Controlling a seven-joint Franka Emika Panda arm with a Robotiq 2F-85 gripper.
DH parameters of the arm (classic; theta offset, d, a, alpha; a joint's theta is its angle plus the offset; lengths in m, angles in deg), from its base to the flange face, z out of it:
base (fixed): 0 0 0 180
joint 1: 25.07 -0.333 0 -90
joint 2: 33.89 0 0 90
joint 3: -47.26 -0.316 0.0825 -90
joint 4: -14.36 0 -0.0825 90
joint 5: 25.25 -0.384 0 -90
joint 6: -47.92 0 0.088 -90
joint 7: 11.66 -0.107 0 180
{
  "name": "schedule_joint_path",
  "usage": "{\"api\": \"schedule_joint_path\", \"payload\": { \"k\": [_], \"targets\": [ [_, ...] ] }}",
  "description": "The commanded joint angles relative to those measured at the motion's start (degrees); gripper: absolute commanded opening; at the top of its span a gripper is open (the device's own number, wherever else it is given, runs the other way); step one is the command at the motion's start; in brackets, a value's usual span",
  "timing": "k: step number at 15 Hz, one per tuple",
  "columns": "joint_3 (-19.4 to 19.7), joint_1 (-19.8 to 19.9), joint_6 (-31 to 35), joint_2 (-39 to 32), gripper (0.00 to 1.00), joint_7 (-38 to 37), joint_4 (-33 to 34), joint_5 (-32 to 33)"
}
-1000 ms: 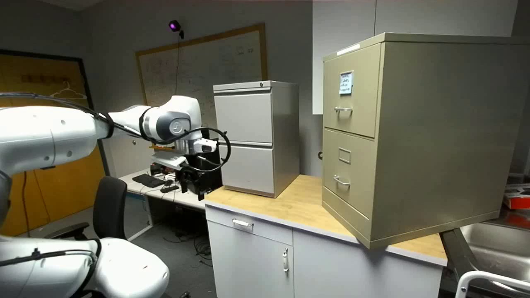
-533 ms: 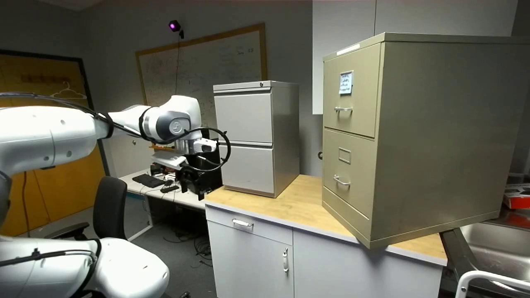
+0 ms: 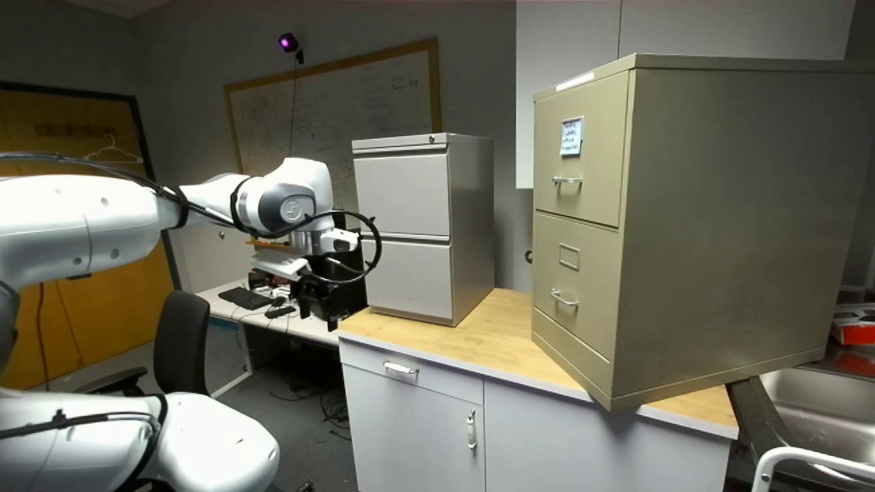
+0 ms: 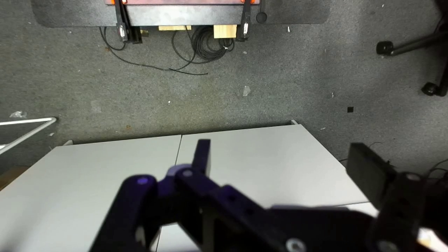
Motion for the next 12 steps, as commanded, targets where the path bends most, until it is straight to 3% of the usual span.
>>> {"api": "schedule_joint_path", "payload": {
  "k": [1,7,12],
  "targets": [
    [-1.15,1.03,0.62,-2.31,1.00,0.57,2.09,1.38],
    [-2.19,1.91,10.03,-11.13,1.00,3.40,10.87,10.52],
    [-0.35,3.30,16.26,-25.64,1.00,7.64,23.83,19.81]
  ]
}}
